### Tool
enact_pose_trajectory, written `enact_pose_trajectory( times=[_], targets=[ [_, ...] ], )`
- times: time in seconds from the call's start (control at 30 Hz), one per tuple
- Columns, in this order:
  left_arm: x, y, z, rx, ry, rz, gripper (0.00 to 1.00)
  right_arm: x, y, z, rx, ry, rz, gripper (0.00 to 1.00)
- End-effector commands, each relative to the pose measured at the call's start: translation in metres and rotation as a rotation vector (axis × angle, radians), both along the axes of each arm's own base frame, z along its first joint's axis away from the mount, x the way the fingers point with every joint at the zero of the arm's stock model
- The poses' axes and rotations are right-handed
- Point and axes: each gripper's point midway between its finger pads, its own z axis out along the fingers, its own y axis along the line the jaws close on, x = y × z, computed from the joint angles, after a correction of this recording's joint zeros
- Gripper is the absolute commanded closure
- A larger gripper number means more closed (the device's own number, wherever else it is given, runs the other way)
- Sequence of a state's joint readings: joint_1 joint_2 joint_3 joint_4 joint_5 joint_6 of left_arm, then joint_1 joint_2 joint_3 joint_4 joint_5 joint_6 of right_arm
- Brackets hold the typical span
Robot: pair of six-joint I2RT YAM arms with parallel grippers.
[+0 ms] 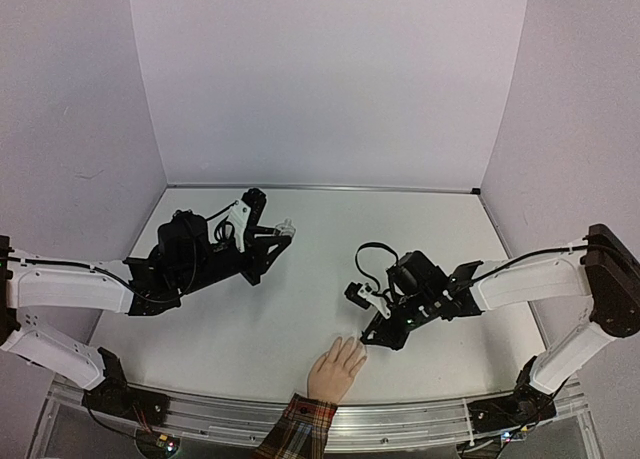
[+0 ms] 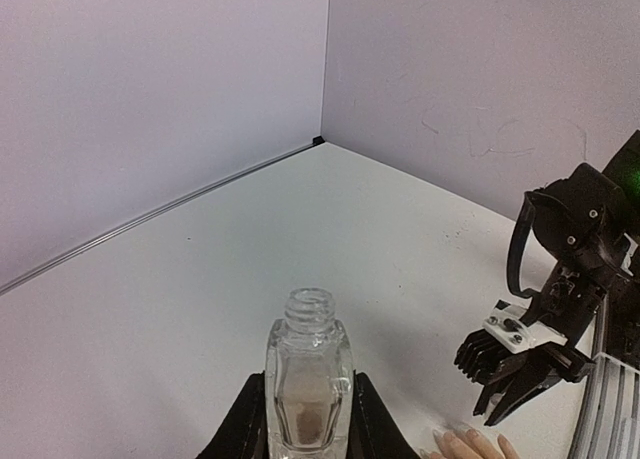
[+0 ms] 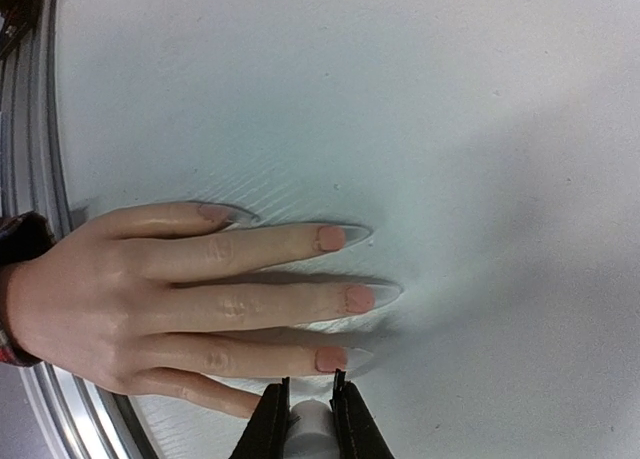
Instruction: Paint the nails
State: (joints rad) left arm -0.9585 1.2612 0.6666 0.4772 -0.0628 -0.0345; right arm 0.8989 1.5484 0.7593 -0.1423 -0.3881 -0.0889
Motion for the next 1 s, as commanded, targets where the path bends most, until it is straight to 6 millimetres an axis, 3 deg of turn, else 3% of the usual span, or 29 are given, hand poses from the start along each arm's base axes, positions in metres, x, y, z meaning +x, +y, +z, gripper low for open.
enact_pose_trajectory(
  times=[0.0,0.13,0.27,0.97],
  targets=[
    [-0.002,0.004,0.029,-0.072,-0.047,-0.002,1.00,0.016,0.002,0.026,0.051,-0.097,-0.053,1.00],
    [-0.002,0.005,0.029,-0.071,-0.047,-0.001,1.00,-0.006,0.007,0.041,0.148,-0.050,0.031,1.00],
    [-0.001,0.004,0.029,-0.071,-0.047,-0.004,1.00,-0.018,0.010,0.037,0.164,0.012,0.063,1.00],
    [-0.003,0.003,0.032,-0.069,-0.050,-0.015,1.00,-0.013,0.011,0.021,0.097,0.034,0.052,1.00]
  ],
)
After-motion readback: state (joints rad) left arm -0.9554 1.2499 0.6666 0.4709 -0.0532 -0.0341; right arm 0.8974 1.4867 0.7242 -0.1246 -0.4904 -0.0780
